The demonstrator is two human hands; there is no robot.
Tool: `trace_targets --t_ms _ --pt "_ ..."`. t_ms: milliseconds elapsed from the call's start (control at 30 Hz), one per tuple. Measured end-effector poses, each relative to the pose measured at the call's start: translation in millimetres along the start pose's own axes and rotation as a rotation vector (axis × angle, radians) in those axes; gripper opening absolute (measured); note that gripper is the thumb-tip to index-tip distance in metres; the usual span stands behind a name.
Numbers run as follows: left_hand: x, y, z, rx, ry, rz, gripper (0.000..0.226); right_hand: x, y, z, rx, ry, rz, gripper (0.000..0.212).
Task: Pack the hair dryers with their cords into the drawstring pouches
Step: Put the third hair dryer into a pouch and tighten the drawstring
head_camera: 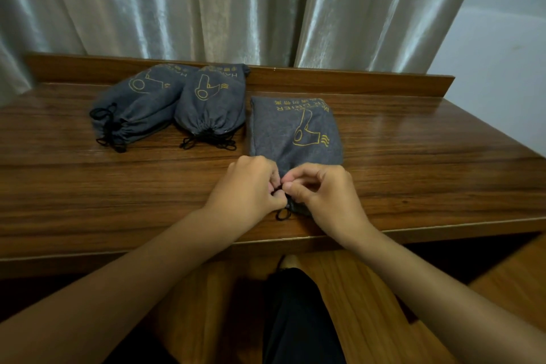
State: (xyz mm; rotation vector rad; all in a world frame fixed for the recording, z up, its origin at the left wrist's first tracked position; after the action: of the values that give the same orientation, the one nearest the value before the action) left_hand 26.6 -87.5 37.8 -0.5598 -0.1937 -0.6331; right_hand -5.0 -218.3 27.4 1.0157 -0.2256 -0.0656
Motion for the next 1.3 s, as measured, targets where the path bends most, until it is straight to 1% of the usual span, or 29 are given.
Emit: trace_targets --t_ms 133,200,233,333,433,500,600,700,767,833,933,1033,1100,1133,1200,1300 --pt "0.0 -14.0 -1.5 0.174 -0.026 0.051 0.014 -4.1 14.6 -3.4 -0.284 -0.141 0.162 0.011" --pt "0.0 -17.4 -2.8 0.203 -0.039 0.086 0.013 -6.9 21.1 -5.2 -0.379 -0.219 0.236 0.012" --pt "0.2 -17.8 -3.6 0.208 -0.046 0.105 0.013 -7.2 22.3 -6.2 -0.400 -0.231 0.253 0.013" --pt "-0.8 -18.9 -4.5 0.216 -0.077 0.150 0.012 -2.5 15.6 -14.4 -0.452 -0.148 0.191 0.017" --pt "-4.8 -22.0 -4.8 0.255 -0.133 0.139 0.009 -1.1 15.6 -19.9 -0.512 -0.101 0.162 0.019" --pt "-8.4 -24.5 -6.6 0.313 -0.176 0.120 0.007 -3.3 20.2 -20.1 -0.529 -0.109 0.188 0.019" --pt "-11.7 -29.2 -11.5 0.439 -0.217 0.104 0.017 -9.1 28.1 -18.7 -0.590 -0.150 0.233 0.010" --pt "-12.0 -29.2 -15.1 0.458 -0.222 0.141 0.022 -16.0 35.3 -20.2 -0.678 -0.195 0.266 0.007" --pt "-11.4 -27.8 -14.9 0.420 -0.234 0.183 0.020 -17.8 38.5 -19.3 -0.721 -0.240 0.294 0.007" --pt "-11.5 -23.5 -12.4 0.338 -0.260 0.217 0.017 -14.9 34.6 -20.9 -0.717 -0.198 0.263 0.010" --pt "-11.8 -11.3 -7.5 0.135 -0.259 0.246 0.013 -10.1 25.8 -18.8 -0.640 -0.161 0.242 0.012" --pt "-8.4 5.0 -4.1 -0.116 -0.159 0.292 0.019 -8.3 26.2 -15.5 -0.605 -0.187 0.282 0.006" --pt "-5.4 14.3 -8.6 -0.352 -0.070 0.381 0.016 -6.8 27.5 -12.9 -0.605 -0.209 0.327 0.005" --pt "-4.1 17.8 -11.4 -0.421 -0.029 0.420 0.013 -6.4 28.2 -12.3 -0.605 -0.209 0.351 0.008" --pt "-1.1 20.7 -13.8 -0.472 0.050 0.462 0.005 -7.1 29.7 -11.4 -0.601 -0.205 0.412 0.012" --pt "1.9 18.5 -12.6 -0.519 0.156 0.518 0.004 -9.5 30.6 -10.2 -0.571 -0.187 0.475 0.011"
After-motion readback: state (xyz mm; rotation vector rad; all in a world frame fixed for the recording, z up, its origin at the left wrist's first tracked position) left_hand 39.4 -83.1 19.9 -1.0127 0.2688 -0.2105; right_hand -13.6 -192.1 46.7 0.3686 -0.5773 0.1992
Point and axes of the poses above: each hand's wrist, its own x-axis towards the middle knuckle, its own z-axis out of the back of the hand, y = z × x, the point moved 7 cm from there along x, towards the middle knuckle, and after that the axes turned 11 degrees about -z, right-handed, at the moved point
